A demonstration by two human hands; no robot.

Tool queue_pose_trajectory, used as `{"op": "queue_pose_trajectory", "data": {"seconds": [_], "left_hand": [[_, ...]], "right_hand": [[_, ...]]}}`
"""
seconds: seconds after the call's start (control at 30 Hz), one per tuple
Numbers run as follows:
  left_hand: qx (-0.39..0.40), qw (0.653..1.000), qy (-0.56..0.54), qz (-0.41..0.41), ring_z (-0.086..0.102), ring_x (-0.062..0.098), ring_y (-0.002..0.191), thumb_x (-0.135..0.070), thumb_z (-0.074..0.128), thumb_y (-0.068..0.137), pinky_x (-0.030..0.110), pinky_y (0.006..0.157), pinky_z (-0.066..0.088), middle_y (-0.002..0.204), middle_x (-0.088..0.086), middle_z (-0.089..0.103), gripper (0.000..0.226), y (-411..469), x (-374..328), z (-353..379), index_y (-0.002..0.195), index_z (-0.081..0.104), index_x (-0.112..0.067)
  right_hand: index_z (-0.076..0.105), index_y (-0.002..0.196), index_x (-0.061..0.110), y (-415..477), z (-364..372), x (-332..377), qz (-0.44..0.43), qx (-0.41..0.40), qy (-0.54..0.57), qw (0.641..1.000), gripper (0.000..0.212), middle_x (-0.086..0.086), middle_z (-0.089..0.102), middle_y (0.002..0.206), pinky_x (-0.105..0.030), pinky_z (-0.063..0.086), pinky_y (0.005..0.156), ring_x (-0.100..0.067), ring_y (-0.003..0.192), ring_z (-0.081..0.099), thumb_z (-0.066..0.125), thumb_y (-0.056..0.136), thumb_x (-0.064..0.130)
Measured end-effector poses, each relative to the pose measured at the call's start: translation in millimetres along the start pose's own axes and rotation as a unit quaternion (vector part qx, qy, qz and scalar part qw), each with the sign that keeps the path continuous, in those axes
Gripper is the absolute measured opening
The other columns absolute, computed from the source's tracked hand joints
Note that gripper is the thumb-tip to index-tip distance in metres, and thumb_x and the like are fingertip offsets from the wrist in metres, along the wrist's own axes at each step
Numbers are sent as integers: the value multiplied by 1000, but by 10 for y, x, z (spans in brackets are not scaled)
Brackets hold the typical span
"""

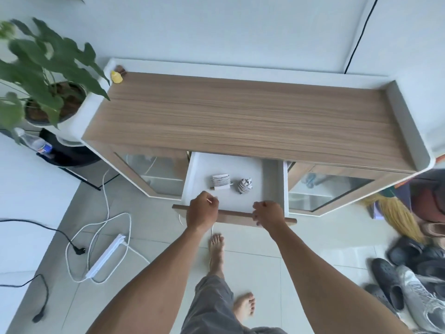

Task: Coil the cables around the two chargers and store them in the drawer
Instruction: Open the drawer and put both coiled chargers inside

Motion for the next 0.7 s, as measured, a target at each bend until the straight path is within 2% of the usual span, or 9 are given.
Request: {"op": "queue_pose_trajectory", "data": {"seconds": [0.07, 0.1, 0.17, 0.2, 0.27, 0.33, 0.43, 0.53, 0.7], "left_hand": [[-11, 986, -71, -151, 63, 37, 100, -33, 47, 92, 36, 82, 48, 105, 17, 68, 34, -144, 487, 58, 100, 62, -4], [-21, 964, -138, -227, 65, 38, 95, -36, 45, 89, 37, 82, 51, 103, 19, 68, 42, -243, 722, 106, 104, 60, 0], [-31, 878, -341, -335, 63, 31, 67, -35, 46, 89, 36, 67, 56, 82, 16, 64, 39, -441, 976, 258, 98, 55, 3], [-20, 833, -426, -354, 58, 27, 59, -31, 47, 93, 35, 61, 54, 76, 14, 58, 33, -478, 975, 342, 97, 52, 2], [1, 786, -505, -357, 55, 26, 63, -31, 44, 99, 35, 66, 53, 82, 16, 55, 29, -474, 878, 408, 103, 47, -3], [16, 769, -535, -349, 60, 29, 76, -37, 43, 100, 40, 80, 55, 99, 20, 58, 31, -423, 777, 456, 108, 44, -7], [17, 759, -545, -356, 62, 31, 92, -45, 45, 98, 40, 88, 54, 115, 23, 59, 42, -316, 709, 459, 114, 45, -6], [12, 756, -544, -364, 63, 31, 91, -50, 44, 96, 38, 84, 55, 115, 24, 61, 58, -193, 710, 465, 124, 48, 0], [17, 746, -559, -362, 63, 32, 93, -52, 46, 95, 41, 91, 55, 112, 24, 60, 61, -32, 585, 484, 129, 45, 0]], "right_hand": [[52, 72, 8, -182, 52, -393, 112, 26, 150, 982, 16, -11, 54, 64, -30, 46, 49, -22, 49, 52, 46, 87, 10], [51, 78, 7, -272, 82, -547, 153, 38, 201, 967, 13, -12, 54, 67, -30, 48, 53, -22, 53, 53, 46, 90, 11], [51, 102, -2, -390, 152, -716, 200, 57, 300, 931, 21, -21, 58, 84, -37, 53, 73, -27, 69, 58, 47, 96, 17], [47, 117, -7, -407, 173, -739, 212, 61, 351, 910, 33, -26, 59, 101, -40, 52, 84, -31, 80, 59, 47, 98, 20], [36, 132, -11, -420, 154, -692, 217, 55, 425, 877, 50, -30, 46, 133, -42, 46, 101, -36, 107, 56, 46, 100, 25], [33, 135, -12, -397, 91, -616, 214, 39, 463, 859, 57, -29, 36, 144, -42, 42, 106, -38, 130, 45, 48, 99, 29], [32, 135, -13, -384, 45, -493, 208, 38, 482, 850, 63, -27, 36, 144, -41, 41, 107, -36, 133, 42, 50, 98, 34], [32, 135, -14, -378, 23, -403, 216, 44, 493, 842, 68, -29, 37, 142, -42, 39, 109, -37, 131, 43, 53, 96, 37], [28, 138, -14, -216, -22, -256, 205, 45, 506, 837, 72, -29, 36, 143, -42, 41, 107, -36, 132, 42, 53, 95, 38]]}}
Point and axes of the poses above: each hand's wrist, its own y-axis towards the middle knuckle, its own z-axis out of the palm, x = y × z, the point moved 10 cm from there along y, towards the middle knuckle
